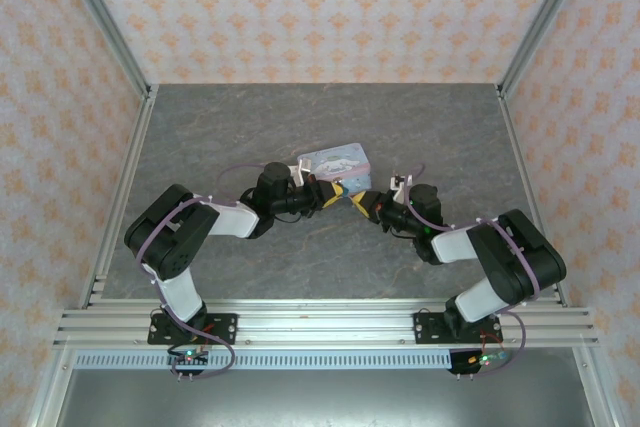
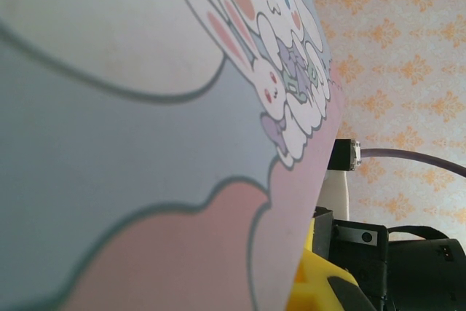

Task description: Unlock a padlock with a key

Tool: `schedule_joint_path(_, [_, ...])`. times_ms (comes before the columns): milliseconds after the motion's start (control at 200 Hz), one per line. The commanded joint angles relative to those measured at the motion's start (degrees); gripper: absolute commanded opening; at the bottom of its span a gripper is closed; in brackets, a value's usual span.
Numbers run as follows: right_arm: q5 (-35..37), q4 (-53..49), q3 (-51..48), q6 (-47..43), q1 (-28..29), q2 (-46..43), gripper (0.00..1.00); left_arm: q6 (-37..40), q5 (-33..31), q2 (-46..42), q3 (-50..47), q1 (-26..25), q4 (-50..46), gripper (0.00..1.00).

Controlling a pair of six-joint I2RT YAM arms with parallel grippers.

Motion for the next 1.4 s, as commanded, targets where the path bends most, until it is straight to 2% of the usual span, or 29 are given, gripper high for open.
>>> schedule_joint_path(0, [0.3,-0.3,-0.1,-1.9,-0.4,0.1,0.0,0.3,1.1,-2.5,0.4,0.4,0.7,0.0])
schedule_joint_path(826, [0.0,-1.7,3.4,-1.2,-0.3,1.2,0.0,0.5,1.4,-2.2,0.2,0.4,0.8,0.0])
schedule_joint_path(1396, [0.1,-3.8,4.0,-1.4,-0.3,-1.5,0.0,0.9,1.4,-2.4,0.1,0.4,0.2,0.0])
